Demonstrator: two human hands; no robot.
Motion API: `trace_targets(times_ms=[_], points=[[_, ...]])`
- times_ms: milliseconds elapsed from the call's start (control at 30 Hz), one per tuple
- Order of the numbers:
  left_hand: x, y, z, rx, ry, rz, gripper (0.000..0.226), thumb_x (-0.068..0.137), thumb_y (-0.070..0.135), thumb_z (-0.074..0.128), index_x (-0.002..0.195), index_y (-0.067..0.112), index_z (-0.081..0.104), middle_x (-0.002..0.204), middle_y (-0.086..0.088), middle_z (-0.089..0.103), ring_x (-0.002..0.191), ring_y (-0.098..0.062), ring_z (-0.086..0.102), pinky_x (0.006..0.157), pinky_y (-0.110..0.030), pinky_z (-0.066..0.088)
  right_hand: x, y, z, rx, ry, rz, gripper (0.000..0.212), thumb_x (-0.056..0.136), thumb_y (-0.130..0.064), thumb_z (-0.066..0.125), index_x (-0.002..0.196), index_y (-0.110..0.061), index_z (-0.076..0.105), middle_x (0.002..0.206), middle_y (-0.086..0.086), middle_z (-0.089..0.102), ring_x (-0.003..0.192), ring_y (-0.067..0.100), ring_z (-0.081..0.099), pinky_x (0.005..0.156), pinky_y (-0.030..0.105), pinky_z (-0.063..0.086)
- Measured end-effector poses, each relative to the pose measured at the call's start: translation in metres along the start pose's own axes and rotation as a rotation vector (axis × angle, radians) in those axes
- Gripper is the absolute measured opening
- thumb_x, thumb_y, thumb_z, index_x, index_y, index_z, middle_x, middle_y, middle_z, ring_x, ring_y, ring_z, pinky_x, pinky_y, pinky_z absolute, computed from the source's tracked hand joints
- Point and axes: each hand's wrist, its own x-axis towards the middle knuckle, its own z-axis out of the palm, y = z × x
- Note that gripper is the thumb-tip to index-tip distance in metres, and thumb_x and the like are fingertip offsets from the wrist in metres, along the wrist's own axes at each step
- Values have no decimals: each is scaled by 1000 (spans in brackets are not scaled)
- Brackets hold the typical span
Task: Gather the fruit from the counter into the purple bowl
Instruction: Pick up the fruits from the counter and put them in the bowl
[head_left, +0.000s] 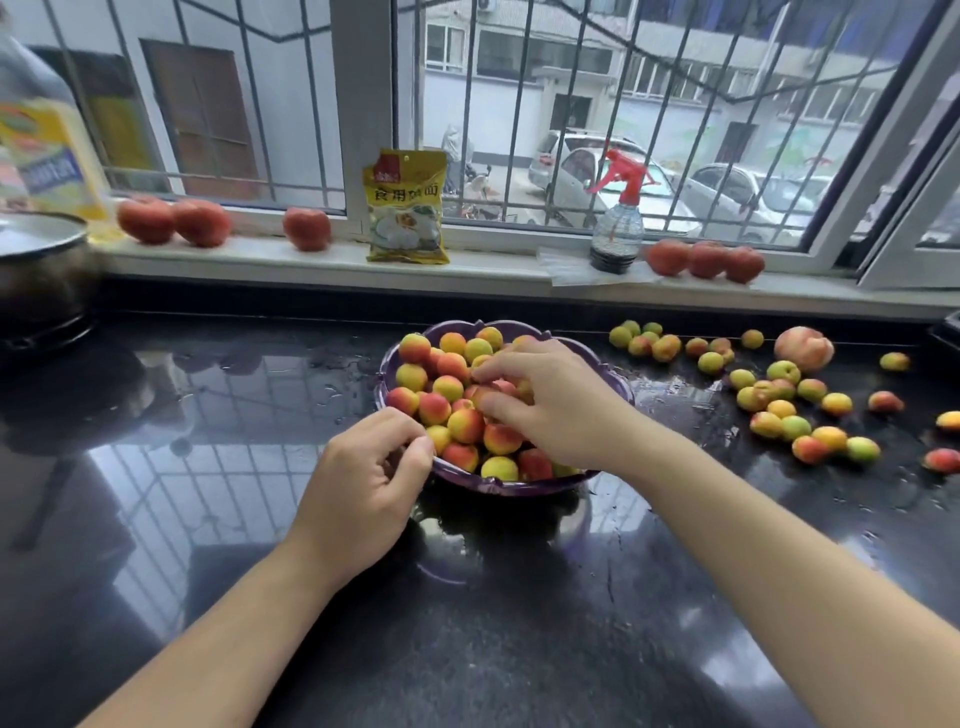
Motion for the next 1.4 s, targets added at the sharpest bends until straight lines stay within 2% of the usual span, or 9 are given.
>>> trace_targets(times_ms=[200,300,467,767,867,1000,1100,1233,1400], points=[[-4,5,-4,93,-94,78,26,95,49,58,85,28,67,90,13,63,80,-14,65,66,-37,55,-33,32,-11,168,353,213,19,94,-16,64,109,-20,74,107,-7,69,103,10,61,94,33,50],[-8,9,0,192,-121,152,29,91,59,63,89,31,67,91,18,60,74,-6,66,61,-30,57,-62,63,-12,149,409,302,15,94,-11,63,103,-18,74,104,-6,68,101,10,61,94,36,51],[-6,28,24,289,-116,197,36,89,64,58,85,30,71,86,20,62,68,-3,62,55,-34,56,-96,106,-28,115,532,412,19,97,-9,59,112,-12,70,111,-1,63,100,12,59,94,36,52],[29,54,97,450,-90,181,43,94,63,49,83,30,74,81,19,65,68,-13,65,56,-32,48,-109,182,-70,19,419,597,24,91,-12,56,112,-11,69,115,8,64,106,26,59,94,37,49],[46,65,132,496,-15,41,54,101,57,39,59,26,56,65,11,57,64,-24,58,56,-34,39,-81,232,-91,-51,371,720,29,88,-18,55,114,-13,68,123,14,62,115,35,56,97,39,48],[58,68,168,517,116,-198,49,100,39,40,57,18,48,61,4,52,61,-34,51,57,-36,34,-51,312,-112,-202,315,937,40,92,-24,51,130,-13,57,138,20,47,127,42,42,107,43,39],[57,65,177,499,186,-183,41,95,32,37,57,16,42,56,3,44,51,-21,38,50,-29,25,-37,368,-111,-243,211,1069,52,90,-36,52,138,-18,46,150,19,33,135,45,32,107,51,36],[60,61,178,530,231,-140,40,96,31,38,59,13,41,56,-2,41,50,-29,39,48,-33,27,-16,452,-105,-211,142,1093,68,80,-45,46,143,-21,41,156,13,29,136,46,31,101,55,38],[60,56,179,490,239,-121,38,96,29,40,60,20,34,54,2,36,49,-12,39,45,-28,25,-7,404,-111,-76,302,1147,52,98,-26,50,148,-17,39,152,22,29,128,48,46,107,47,39]])
